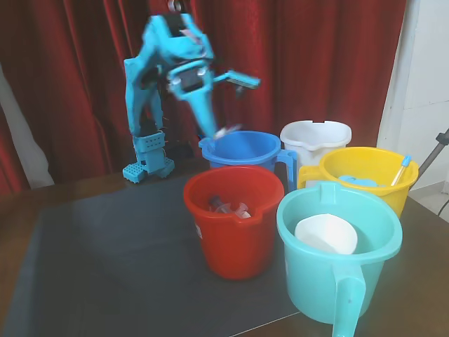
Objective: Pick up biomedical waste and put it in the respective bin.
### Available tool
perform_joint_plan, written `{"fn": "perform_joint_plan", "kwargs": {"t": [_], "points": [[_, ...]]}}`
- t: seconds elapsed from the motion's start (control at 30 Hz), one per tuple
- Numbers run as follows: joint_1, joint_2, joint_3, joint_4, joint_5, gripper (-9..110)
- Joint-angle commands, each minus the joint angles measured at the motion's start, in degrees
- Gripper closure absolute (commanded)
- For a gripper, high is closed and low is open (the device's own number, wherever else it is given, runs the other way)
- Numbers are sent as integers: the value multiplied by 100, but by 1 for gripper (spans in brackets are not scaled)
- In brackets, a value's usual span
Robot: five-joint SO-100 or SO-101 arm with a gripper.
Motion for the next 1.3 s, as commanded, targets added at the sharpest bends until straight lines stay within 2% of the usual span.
{"fn": "perform_joint_plan", "kwargs": {"t": [0.0, 0.33, 0.63, 0.9, 1.27], "points": [[-211, 1046, 281, 1925, 35, 102], [-729, 2118, 1011, 1890, 448, 102], [-914, 2083, 1837, 940, 404, 102], [-1090, 2057, 1872, 431, 448, 102], [-1099, 1160, 1775, -79, 457, 102]]}}
